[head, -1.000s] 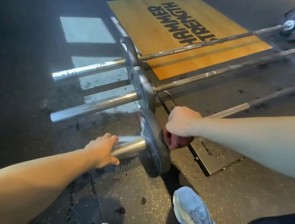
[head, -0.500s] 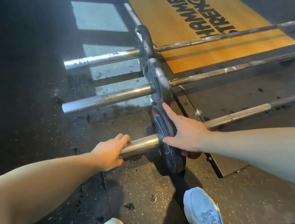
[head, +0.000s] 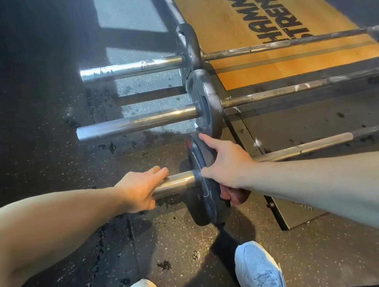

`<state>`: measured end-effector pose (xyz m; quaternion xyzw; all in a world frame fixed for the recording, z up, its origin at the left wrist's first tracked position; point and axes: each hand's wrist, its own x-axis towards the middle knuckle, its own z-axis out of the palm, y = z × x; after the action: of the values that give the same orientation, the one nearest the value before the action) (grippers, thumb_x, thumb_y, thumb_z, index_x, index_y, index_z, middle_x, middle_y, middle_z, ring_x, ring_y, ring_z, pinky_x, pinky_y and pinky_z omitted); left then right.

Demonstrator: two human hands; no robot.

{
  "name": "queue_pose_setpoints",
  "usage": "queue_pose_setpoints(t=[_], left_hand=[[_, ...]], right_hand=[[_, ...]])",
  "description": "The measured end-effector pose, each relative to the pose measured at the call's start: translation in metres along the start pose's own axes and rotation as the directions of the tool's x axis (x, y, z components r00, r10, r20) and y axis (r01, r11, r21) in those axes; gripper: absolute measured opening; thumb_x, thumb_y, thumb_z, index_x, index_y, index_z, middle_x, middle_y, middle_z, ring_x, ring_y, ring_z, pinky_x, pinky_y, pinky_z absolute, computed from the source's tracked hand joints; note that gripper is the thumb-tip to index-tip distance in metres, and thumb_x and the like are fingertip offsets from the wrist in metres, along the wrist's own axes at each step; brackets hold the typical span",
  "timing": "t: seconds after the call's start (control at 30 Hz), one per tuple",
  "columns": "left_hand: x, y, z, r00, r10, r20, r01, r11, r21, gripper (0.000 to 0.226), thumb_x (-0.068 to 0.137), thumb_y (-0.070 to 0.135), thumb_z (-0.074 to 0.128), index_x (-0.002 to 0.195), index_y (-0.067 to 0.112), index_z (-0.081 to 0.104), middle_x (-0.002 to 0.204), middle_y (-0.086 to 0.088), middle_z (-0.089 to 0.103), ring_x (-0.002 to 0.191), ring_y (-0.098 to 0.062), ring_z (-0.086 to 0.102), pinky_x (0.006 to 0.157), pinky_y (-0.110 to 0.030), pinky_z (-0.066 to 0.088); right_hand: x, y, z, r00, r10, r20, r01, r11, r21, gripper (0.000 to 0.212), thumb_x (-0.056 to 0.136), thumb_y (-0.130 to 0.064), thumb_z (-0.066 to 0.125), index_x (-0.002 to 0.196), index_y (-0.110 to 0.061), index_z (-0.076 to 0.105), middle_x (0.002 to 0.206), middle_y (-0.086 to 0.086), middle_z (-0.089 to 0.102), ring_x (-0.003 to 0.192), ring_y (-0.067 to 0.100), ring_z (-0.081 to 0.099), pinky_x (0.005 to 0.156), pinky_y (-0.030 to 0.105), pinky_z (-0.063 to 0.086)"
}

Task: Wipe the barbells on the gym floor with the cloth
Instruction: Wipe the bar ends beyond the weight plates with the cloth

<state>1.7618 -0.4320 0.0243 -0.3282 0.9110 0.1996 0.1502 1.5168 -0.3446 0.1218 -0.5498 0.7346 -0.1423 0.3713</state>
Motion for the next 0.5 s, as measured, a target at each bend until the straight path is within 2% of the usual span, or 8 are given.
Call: queue_pose_setpoints(t=[0.07,0.17,0.27,0.37,0.43,0.5], left_hand=[[0.0,0.001,-0.003,1.0,-0.014,-0.003,0.014,1.0,-0.017,0.062,0.081,0.027,0.073,0.123,0.038,0.03,0.11,0.015,0.044,0.065,-0.009,0.051,0.058,-0.019,0.039],[-0.002,0.001,-0.003,1.0,-0.03,0.003,0.03,0.999,-0.023,0.065,0.081,0.029,0.073,0.129,0.036,0.03,0.109,0.016,0.039,0.065,-0.01,0.05,0.061,-0.021,0.04],[-0.006,-0.002,-0.003,0.999,-0.037,0.013,0.038,0.999,-0.028,0.067,0.084,0.031,0.072,0.135,0.034,0.029,0.115,0.014,0.041,0.07,-0.011,0.052,0.066,-0.023,0.042],[-0.008,-0.002,-0.004,0.999,-0.031,0.026,0.032,0.999,-0.031,0.065,0.085,0.032,0.072,0.133,0.036,0.029,0.121,0.01,0.046,0.077,-0.013,0.057,0.067,-0.026,0.046],[-0.007,-0.003,-0.008,0.998,-0.02,0.052,0.022,0.999,-0.031,0.066,0.084,0.033,0.075,0.131,0.036,0.029,0.123,0.008,0.047,0.081,-0.014,0.059,0.068,-0.028,0.047],[-0.008,-0.004,-0.017,0.996,-0.011,0.092,0.013,1.0,-0.023,0.07,0.082,0.041,0.078,0.131,0.036,0.029,0.124,0.01,0.047,0.088,-0.014,0.058,0.072,-0.029,0.047]], right_hand=[[0.003,-0.013,0.008,0.999,-0.033,0.005,0.033,0.999,0.002,0.098,0.084,-0.027,0.08,0.161,-0.041,0.021,0.15,-0.005,0.051,0.106,0.016,0.065,0.086,0.028,0.059],[0.008,-0.032,0.029,0.998,-0.066,0.023,0.066,0.998,-0.007,0.101,0.082,-0.031,0.08,0.161,-0.041,0.018,0.148,-0.004,0.052,0.112,0.019,0.061,0.09,0.033,0.059],[0.008,-0.037,0.043,0.999,-0.042,0.014,0.041,0.999,0.026,0.103,0.082,-0.032,0.079,0.161,-0.042,0.015,0.149,-0.004,0.052,0.111,0.02,0.063,0.088,0.036,0.061],[0.006,-0.035,0.041,0.999,-0.047,0.027,0.047,0.999,-0.002,0.104,0.083,-0.039,0.078,0.162,-0.041,0.009,0.151,-0.003,0.05,0.112,0.022,0.062,0.089,0.038,0.061],[0.004,-0.033,0.036,0.999,-0.018,0.049,0.018,1.0,-0.004,0.113,0.08,-0.05,0.079,0.163,-0.036,0.003,0.157,0.0,0.044,0.127,0.026,0.056,0.101,0.042,0.055],[-0.002,-0.028,0.027,0.998,0.023,0.059,-0.025,0.999,0.029,0.124,0.072,-0.061,0.083,0.164,-0.03,0.005,0.163,0.001,0.036,0.141,0.025,0.045,0.112,0.045,0.045]])
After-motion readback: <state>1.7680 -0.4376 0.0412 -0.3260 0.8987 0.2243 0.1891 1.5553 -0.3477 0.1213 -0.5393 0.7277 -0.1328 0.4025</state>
